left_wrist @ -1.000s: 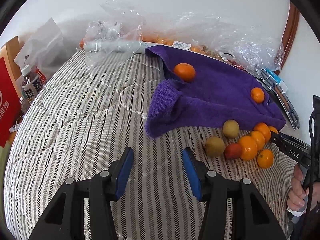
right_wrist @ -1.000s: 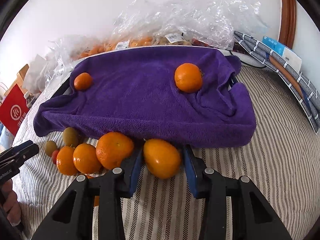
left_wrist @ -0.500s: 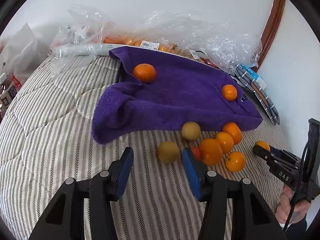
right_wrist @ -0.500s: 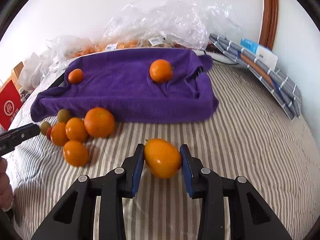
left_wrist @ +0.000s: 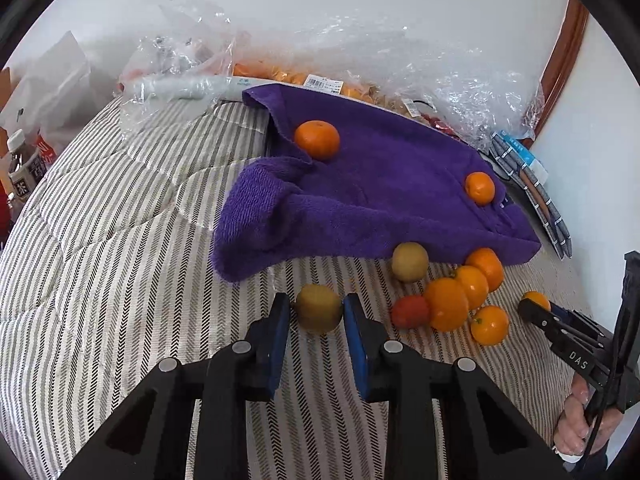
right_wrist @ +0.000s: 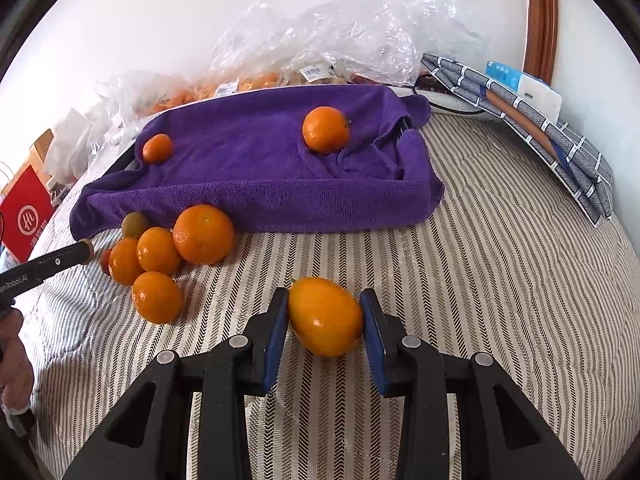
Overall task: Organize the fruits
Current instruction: 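Lift the oval fruit with the right gripper and carry it onto the towel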
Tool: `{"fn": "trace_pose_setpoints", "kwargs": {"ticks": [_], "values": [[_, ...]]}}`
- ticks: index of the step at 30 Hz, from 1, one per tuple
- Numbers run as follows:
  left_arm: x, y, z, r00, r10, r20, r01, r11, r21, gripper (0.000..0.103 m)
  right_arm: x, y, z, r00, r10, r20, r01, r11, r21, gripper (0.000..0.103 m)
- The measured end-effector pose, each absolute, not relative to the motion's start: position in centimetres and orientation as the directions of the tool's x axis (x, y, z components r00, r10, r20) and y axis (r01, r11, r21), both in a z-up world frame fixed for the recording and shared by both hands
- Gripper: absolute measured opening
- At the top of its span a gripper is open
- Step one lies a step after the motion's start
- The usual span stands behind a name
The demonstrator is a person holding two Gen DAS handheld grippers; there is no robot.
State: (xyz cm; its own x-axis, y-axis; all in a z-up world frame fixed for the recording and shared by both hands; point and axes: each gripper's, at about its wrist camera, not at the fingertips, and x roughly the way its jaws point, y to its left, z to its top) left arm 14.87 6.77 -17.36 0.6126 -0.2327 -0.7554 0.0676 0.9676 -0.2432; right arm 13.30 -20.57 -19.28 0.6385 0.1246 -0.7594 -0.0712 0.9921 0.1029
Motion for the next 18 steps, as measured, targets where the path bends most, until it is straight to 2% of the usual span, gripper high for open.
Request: {"fn": "trace_pose_setpoints", "kwargs": {"ticks": [6, 18], "values": [[14.88, 6.04, -17.67, 0.632, -0.184, -0.753, 0.073, 0.981, -0.179, 0.027, 13.49, -20.68, -19.36, 0.635, 0.128, -0.762, -0.066, 0.992, 0.112, 0.036], [14.98, 6.22, -17.53, 0.63, -0.195, -0.751, 0.079, 0.979, -0.188, 0.03, 13.55, -20.05, -19.48, 0.632, 0.093, -0.769, -0.07, 0.996, 0.063, 0.036]]}}
